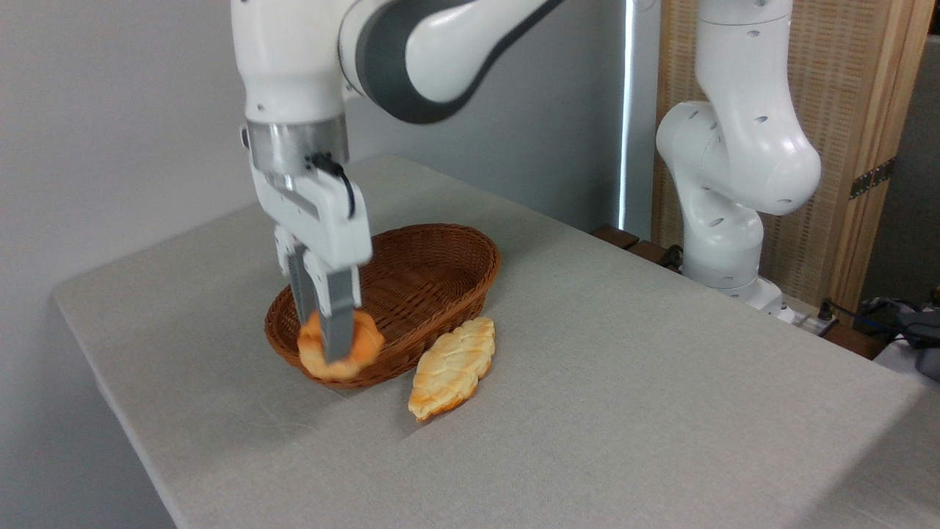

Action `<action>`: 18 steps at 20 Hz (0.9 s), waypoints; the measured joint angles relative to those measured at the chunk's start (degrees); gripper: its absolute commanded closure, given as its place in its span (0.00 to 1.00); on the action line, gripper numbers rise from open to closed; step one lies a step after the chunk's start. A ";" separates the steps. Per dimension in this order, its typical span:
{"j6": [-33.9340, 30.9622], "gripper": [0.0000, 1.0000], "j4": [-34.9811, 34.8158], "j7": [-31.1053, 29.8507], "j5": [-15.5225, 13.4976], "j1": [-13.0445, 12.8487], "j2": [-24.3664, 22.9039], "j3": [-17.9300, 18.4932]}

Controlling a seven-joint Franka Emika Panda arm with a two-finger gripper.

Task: Put bread into the basket
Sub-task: 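Lower the bun into the basket, open the gripper and rise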

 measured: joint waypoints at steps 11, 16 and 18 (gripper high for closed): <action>-1.06 0.00 -0.36 -13.80 -0.39 -0.11 -1.26 -8.97; -3.99 0.00 -0.42 -13.80 -0.39 0.41 -1.16 -8.60; -4.59 0.00 -0.43 -13.80 -0.39 0.40 -1.15 -8.60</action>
